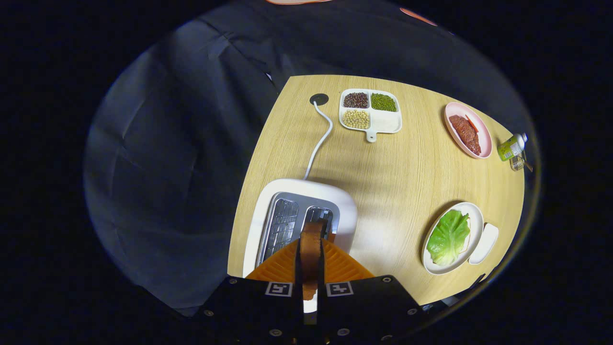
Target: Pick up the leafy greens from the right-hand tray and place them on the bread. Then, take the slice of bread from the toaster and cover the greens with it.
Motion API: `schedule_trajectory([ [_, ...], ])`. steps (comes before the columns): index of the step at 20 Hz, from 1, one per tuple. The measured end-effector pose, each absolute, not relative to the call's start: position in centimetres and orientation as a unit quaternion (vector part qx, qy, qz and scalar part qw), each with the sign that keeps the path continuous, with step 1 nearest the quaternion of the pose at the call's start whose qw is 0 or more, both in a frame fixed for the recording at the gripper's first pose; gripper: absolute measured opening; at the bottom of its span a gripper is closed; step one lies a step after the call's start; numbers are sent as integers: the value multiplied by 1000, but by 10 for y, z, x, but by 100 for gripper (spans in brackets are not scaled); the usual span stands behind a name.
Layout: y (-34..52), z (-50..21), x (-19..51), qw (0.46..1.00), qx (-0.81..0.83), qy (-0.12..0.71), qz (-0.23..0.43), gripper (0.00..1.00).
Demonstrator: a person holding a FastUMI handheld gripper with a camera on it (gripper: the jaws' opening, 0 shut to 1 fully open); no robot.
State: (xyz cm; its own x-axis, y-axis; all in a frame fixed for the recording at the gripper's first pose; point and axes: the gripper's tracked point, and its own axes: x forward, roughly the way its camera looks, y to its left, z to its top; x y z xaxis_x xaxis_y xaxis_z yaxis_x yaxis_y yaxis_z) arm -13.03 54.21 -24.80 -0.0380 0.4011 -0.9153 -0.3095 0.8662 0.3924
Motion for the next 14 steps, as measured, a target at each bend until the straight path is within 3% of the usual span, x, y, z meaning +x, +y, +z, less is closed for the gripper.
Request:
schedule_trajectory([
  [14,461,-193,-88,693,231,626,272,11],
])
